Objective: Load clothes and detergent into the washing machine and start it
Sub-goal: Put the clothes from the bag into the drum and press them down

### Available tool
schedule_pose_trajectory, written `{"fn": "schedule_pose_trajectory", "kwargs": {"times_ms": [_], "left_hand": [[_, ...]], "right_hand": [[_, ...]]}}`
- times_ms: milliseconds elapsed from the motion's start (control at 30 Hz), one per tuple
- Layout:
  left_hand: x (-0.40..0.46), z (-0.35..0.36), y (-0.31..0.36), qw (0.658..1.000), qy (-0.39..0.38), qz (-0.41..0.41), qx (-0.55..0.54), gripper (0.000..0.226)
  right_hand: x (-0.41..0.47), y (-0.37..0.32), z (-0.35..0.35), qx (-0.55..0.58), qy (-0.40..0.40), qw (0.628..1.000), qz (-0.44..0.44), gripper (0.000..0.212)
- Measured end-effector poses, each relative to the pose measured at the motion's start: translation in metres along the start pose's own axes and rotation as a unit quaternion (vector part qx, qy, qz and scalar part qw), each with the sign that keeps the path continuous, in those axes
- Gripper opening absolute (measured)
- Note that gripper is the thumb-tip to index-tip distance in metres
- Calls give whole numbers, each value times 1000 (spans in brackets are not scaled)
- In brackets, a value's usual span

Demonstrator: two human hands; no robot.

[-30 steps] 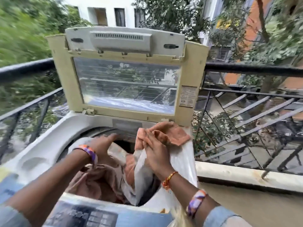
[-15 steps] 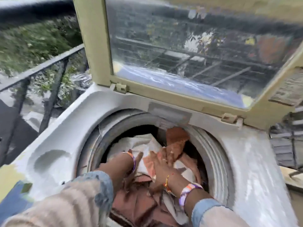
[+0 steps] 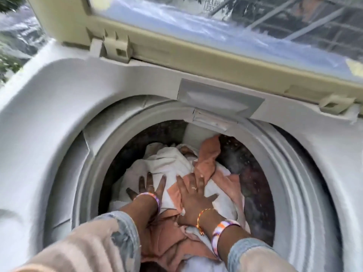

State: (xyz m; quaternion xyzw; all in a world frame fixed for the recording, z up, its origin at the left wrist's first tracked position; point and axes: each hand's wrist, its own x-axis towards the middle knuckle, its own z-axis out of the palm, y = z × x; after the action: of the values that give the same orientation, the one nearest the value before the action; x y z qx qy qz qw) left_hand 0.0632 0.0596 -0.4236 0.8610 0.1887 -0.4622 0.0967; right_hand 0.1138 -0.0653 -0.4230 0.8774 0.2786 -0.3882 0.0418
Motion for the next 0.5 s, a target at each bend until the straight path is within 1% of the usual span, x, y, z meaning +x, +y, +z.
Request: {"fn": "schedule_pose_trajectory", "kwargs": {"times_ms": [100,300,467,500], "left_hand": [[12,3,-4,1000,-11,-8,-3,94],[17,6,-1,1000,-3,-15,-5,84],[14,-14,0,997,-45,-1,62,98],[14,-18,-1,997,-51,-1,57,100]], "right_hand": [[12,-1,5,12,6,1000,-13,124],[21,4,11,28,7,999,-19,124],[26,6,1,32,-5,999,-14,129],[25,6,-2,30,-7,999,-11,129]]}}
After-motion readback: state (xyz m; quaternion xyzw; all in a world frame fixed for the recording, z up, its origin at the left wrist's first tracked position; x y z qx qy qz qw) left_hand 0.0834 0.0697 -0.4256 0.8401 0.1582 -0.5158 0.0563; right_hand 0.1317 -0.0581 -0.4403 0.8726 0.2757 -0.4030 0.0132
